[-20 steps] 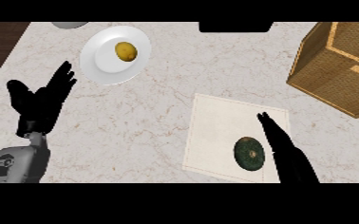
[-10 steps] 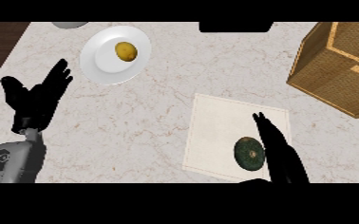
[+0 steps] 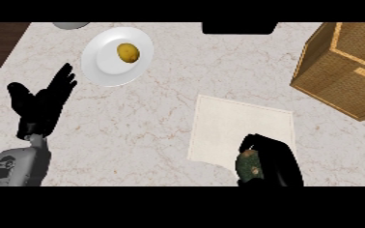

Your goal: Pick the squash from the placemat and place it in the basket

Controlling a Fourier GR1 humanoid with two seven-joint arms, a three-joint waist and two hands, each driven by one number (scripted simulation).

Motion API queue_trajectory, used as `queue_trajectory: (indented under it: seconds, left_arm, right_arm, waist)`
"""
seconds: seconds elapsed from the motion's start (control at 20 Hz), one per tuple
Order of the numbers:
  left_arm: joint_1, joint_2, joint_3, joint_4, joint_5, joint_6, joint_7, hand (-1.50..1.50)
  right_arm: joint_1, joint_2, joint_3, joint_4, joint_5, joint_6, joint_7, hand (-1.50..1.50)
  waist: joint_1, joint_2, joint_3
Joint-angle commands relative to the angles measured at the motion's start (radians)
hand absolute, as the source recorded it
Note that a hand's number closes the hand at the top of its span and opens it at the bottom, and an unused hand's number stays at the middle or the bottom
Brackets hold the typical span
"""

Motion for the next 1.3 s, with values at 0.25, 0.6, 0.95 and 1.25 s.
queue_trajectory:
  seconds: [0.25, 0.6, 0.95, 1.25]
  left_arm:
    - [0.018, -0.004, 0.009, -0.060, -0.005, -0.004, 0.046, 0.00]
    - [-0.041, -0.001, 0.020, 0.049, -0.002, -0.031, -0.017, 0.00]
    - [-0.066, 0.011, 0.031, -0.015, 0.012, -0.016, 0.077, 0.00]
    - [-0.001, 0.004, 0.034, -0.037, 0.003, -0.016, 0.035, 0.00]
  right_arm:
    - [-0.134, 0.102, 0.031, 0.137, 0.066, 0.020, 0.066, 1.50]
    - [-0.472, 0.120, 0.266, 0.273, -0.155, -0.055, 0.463, 1.50]
    - [-0.471, 0.121, 0.336, 0.114, -0.250, -0.395, 0.414, 1.50]
    - [-0.593, 0.121, 0.344, -0.039, -0.059, -0.454, 0.555, 1.50]
  waist:
    - [0.007, 0.008, 0.009]
    - [0.019, 0.013, 0.008]
    - [0.006, 0.008, 0.010]
    - [0.000, 0.002, 0.008]
